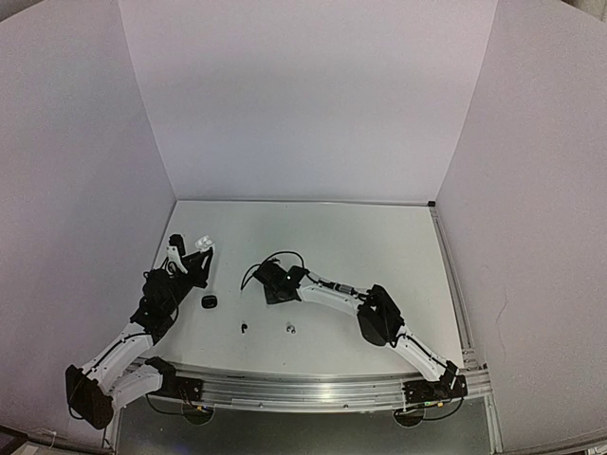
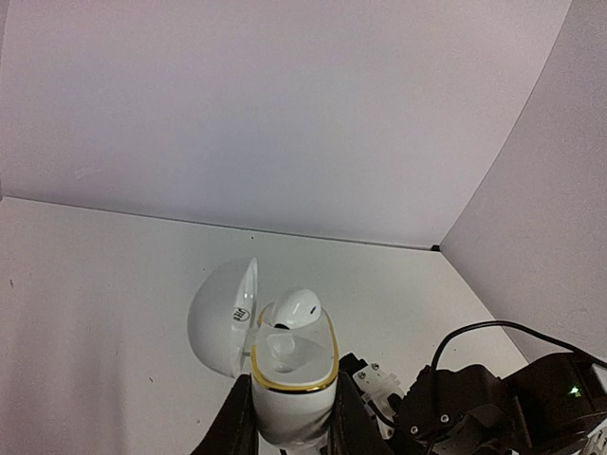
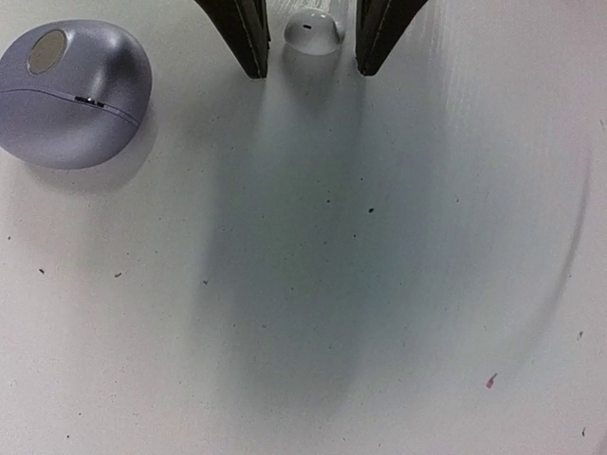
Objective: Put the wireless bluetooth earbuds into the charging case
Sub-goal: Pick up the left earbud from the center of the board.
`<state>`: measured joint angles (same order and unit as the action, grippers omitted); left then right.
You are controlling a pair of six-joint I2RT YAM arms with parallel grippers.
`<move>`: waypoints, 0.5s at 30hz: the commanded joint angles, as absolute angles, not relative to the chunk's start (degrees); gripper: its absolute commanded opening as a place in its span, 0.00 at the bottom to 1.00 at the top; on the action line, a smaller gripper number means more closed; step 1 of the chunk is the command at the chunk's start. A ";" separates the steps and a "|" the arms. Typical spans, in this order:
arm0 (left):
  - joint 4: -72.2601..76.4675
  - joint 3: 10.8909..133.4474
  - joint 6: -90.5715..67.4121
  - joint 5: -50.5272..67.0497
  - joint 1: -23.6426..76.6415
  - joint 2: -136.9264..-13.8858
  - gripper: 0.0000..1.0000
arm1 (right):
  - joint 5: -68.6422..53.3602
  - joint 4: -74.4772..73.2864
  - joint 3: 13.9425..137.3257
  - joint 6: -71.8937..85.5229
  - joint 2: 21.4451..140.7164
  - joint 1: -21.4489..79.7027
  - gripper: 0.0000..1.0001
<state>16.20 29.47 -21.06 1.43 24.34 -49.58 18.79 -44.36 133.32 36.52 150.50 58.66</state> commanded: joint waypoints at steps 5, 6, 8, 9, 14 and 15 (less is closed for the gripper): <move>19.51 29.88 -21.01 2.10 24.52 -49.41 0.00 | 15.87 -48.69 131.77 38.31 149.52 59.72 0.30; 19.46 29.89 -21.01 2.06 24.54 -49.44 0.00 | 15.84 -48.74 131.68 38.36 149.56 59.75 0.30; 19.42 29.89 -21.01 2.09 24.53 -49.46 0.00 | 15.99 -48.86 131.58 38.32 149.40 59.76 0.29; 19.42 29.86 -21.01 2.08 24.57 -49.43 0.00 | 15.94 -48.93 131.37 38.25 149.31 59.71 0.29; 19.47 29.84 -21.18 2.25 24.52 -49.45 0.00 | 16.12 -49.13 130.65 38.53 149.26 59.73 0.21; 19.48 29.80 -21.18 2.32 24.52 -49.49 0.00 | 16.14 -49.09 130.87 38.54 149.25 59.75 0.19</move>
<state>16.97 29.47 -21.08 1.47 24.34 -49.58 18.44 -44.68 132.54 37.25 149.98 59.09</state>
